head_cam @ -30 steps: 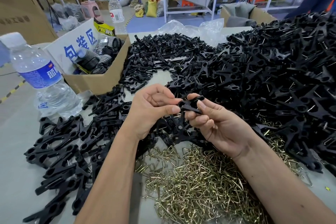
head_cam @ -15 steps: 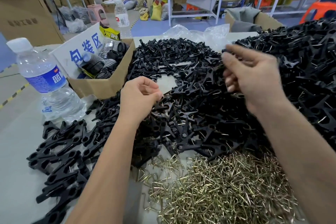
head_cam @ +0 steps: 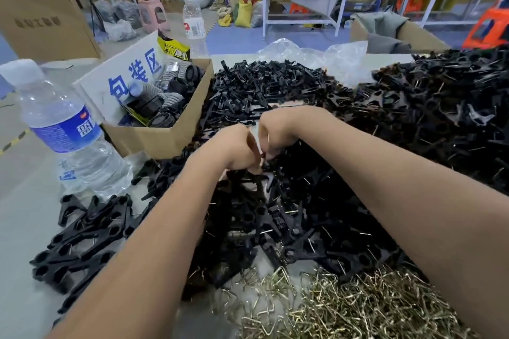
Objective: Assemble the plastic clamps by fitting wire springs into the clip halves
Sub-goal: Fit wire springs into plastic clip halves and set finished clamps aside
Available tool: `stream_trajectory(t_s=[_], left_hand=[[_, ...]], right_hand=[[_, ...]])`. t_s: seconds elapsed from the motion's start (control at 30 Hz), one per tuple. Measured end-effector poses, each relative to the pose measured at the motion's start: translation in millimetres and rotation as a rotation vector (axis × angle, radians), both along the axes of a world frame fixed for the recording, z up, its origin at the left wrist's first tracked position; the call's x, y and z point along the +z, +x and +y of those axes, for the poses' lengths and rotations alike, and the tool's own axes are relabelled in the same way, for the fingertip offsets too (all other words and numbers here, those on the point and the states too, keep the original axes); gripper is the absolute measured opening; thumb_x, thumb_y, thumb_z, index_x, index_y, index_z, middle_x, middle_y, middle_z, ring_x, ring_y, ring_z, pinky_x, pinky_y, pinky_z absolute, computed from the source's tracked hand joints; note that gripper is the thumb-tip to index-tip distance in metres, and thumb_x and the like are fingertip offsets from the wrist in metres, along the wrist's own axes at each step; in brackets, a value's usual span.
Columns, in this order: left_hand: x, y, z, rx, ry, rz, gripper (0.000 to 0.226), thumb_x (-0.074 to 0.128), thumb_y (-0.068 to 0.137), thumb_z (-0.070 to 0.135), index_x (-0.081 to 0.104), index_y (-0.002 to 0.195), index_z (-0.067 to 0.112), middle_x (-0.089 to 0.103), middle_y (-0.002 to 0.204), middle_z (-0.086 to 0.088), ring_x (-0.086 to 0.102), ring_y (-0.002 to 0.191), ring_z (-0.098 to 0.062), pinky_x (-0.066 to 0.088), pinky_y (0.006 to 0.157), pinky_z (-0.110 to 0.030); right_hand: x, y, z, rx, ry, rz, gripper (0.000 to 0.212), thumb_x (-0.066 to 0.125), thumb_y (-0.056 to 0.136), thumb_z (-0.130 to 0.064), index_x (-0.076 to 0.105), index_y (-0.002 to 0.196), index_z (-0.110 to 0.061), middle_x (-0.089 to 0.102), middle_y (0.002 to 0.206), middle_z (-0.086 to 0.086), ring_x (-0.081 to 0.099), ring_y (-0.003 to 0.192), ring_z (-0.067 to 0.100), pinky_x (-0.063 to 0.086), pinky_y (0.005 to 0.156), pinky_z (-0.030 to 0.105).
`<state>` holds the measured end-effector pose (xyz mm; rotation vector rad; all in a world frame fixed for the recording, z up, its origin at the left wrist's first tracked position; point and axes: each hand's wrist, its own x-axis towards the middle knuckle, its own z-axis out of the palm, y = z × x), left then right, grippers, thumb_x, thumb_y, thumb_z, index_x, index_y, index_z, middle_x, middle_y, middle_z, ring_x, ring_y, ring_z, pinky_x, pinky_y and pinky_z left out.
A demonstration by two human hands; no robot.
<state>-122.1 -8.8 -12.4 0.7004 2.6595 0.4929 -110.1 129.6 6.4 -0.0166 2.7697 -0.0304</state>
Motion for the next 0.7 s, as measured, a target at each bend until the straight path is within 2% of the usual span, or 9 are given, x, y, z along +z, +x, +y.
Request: stream_trajectory(t_s=[0.1, 0.17, 0.27, 0.33, 0.37, 0.47, 0.57, 0.63, 0.7], left_hand=[[-3, -10, -11, 0.040, 0.024, 0.022, 0.021, 0.093, 0.072, 0.020, 0.078, 0.087, 0.021, 0.072, 0.091, -0.002, 0.067, 0.088, -0.022, 0.057, 0.073, -0.034], [-5, -15, -17, 0.066, 0.104, -0.011, 0.022, 0.096, 0.070, 0.023, 0.076, 0.078, 0.025, 0.073, 0.082, 0.004, 0.067, 0.081, -0.017, 0.050, 0.065, -0.027], [-6, -20, -19, 0.154, 0.326, -0.064, 0.023, 0.098, 0.068, 0.022, 0.077, 0.075, 0.021, 0.076, 0.071, 0.006, 0.071, 0.070, -0.011, 0.046, 0.053, -0.019], [-8, -19, -18, 0.235, 0.471, -0.067, 0.023, 0.099, 0.067, 0.021, 0.077, 0.074, 0.020, 0.074, 0.065, 0.008, 0.067, 0.057, -0.005, 0.043, 0.043, -0.014], [-9, -19, -17, 0.270, 0.528, -0.058, 0.023, 0.098, 0.067, 0.022, 0.077, 0.074, 0.021, 0.073, 0.062, 0.010, 0.064, 0.052, -0.001, 0.042, 0.040, -0.013], [-11, -14, -16, 0.340, 0.670, -0.043, 0.021, 0.097, 0.070, 0.025, 0.077, 0.075, 0.024, 0.072, 0.062, 0.009, 0.063, 0.052, -0.001, 0.044, 0.043, -0.017], [-16, -10, -14, 0.416, 0.828, -0.078, 0.015, 0.093, 0.076, 0.019, 0.078, 0.078, 0.021, 0.076, 0.078, -0.008, 0.071, 0.070, -0.019, 0.059, 0.056, -0.028], [-20, -6, -12, 0.467, 0.923, -0.103, 0.012, 0.088, 0.082, 0.015, 0.079, 0.077, 0.020, 0.076, 0.082, -0.012, 0.072, 0.072, -0.024, 0.058, 0.058, -0.027], [-24, -3, -12, 0.527, 0.994, -0.109, 0.010, 0.084, 0.086, 0.013, 0.079, 0.079, 0.019, 0.077, 0.083, -0.011, 0.074, 0.074, -0.025, 0.059, 0.061, -0.027]], right_hand=[[-2, -7, 7, 0.028, -0.032, -0.063, 0.022, 0.084, 0.086, -0.026, 0.073, 0.095, -0.009, 0.070, 0.095, 0.006, 0.061, 0.091, 0.027, 0.046, 0.070, 0.030], [-1, -5, 19, -0.009, -0.107, 0.004, 0.025, 0.083, 0.088, -0.030, 0.074, 0.100, -0.009, 0.071, 0.094, 0.000, 0.063, 0.095, 0.025, 0.047, 0.076, 0.030], [-2, -4, 38, -0.115, -0.318, 0.221, 0.023, 0.077, 0.093, -0.024, 0.075, 0.102, -0.003, 0.064, 0.075, -0.006, 0.062, 0.072, 0.016, 0.047, 0.063, 0.023], [-4, -3, 44, -0.224, -0.526, 0.336, 0.019, 0.074, 0.097, -0.019, 0.073, 0.101, 0.000, 0.065, 0.079, 0.001, 0.064, 0.061, 0.015, 0.052, 0.054, 0.018], [-5, -2, 43, -0.290, -0.661, 0.361, 0.013, 0.073, 0.097, -0.016, 0.073, 0.101, -0.003, 0.065, 0.086, 0.004, 0.067, 0.064, 0.017, 0.057, 0.056, 0.020], [-10, 4, 40, -0.398, -0.900, 0.386, 0.009, 0.071, 0.098, -0.011, 0.071, 0.105, -0.005, 0.065, 0.102, 0.013, 0.070, 0.077, 0.024, 0.063, 0.064, 0.029], [-13, 10, 38, -0.431, -1.030, 0.393, 0.004, 0.066, 0.101, -0.006, 0.065, 0.098, -0.004, 0.069, 0.097, 0.021, 0.068, 0.067, 0.022, 0.061, 0.061, 0.028], [-15, 13, 36, -0.463, -1.105, 0.419, 0.004, 0.062, 0.102, -0.003, 0.062, 0.099, -0.002, 0.068, 0.093, 0.023, 0.066, 0.062, 0.021, 0.062, 0.062, 0.029], [-16, 15, 35, -0.496, -1.064, 0.498, 0.003, 0.063, 0.102, -0.006, 0.064, 0.103, -0.004, 0.070, 0.092, 0.020, 0.064, 0.066, 0.021, 0.061, 0.068, 0.032]])
